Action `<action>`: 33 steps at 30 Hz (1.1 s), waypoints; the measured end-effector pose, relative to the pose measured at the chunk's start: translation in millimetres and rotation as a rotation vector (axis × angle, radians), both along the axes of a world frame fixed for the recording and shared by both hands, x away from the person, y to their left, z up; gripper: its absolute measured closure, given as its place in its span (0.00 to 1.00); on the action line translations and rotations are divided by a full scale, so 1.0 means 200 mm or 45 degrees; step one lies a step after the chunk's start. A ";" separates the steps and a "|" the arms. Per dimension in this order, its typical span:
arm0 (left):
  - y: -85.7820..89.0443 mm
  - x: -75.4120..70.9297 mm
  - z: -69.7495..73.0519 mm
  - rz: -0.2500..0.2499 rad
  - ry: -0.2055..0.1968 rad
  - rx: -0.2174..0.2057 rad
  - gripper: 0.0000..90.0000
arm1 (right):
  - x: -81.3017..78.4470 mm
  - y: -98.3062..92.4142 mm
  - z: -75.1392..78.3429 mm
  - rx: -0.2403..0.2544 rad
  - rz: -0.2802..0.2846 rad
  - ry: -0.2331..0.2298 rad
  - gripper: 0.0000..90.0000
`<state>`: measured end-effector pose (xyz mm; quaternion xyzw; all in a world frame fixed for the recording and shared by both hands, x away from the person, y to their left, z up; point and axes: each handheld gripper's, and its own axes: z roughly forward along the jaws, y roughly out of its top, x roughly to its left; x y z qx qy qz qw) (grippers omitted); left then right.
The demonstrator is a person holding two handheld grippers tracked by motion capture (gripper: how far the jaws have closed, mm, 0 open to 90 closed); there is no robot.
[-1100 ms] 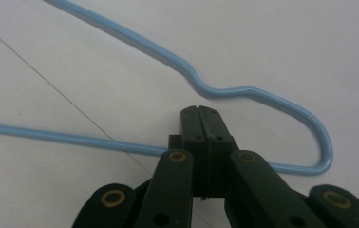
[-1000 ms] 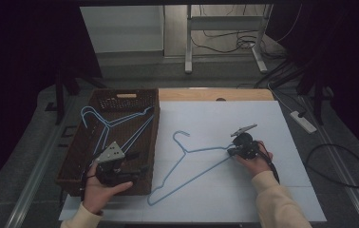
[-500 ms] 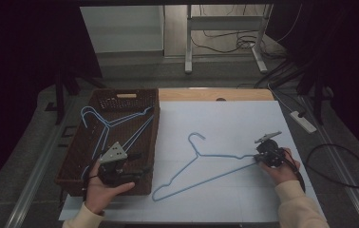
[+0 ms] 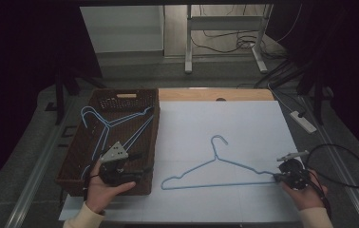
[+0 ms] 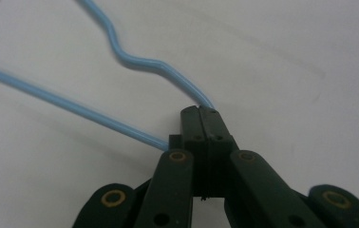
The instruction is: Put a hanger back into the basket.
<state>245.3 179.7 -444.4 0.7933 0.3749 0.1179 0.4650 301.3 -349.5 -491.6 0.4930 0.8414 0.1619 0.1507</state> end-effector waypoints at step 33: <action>0.04 0.00 0.02 0.013 -0.021 -0.017 0.40 | 0.16 1.12 -0.01 0.182 0.856 0.090 1.00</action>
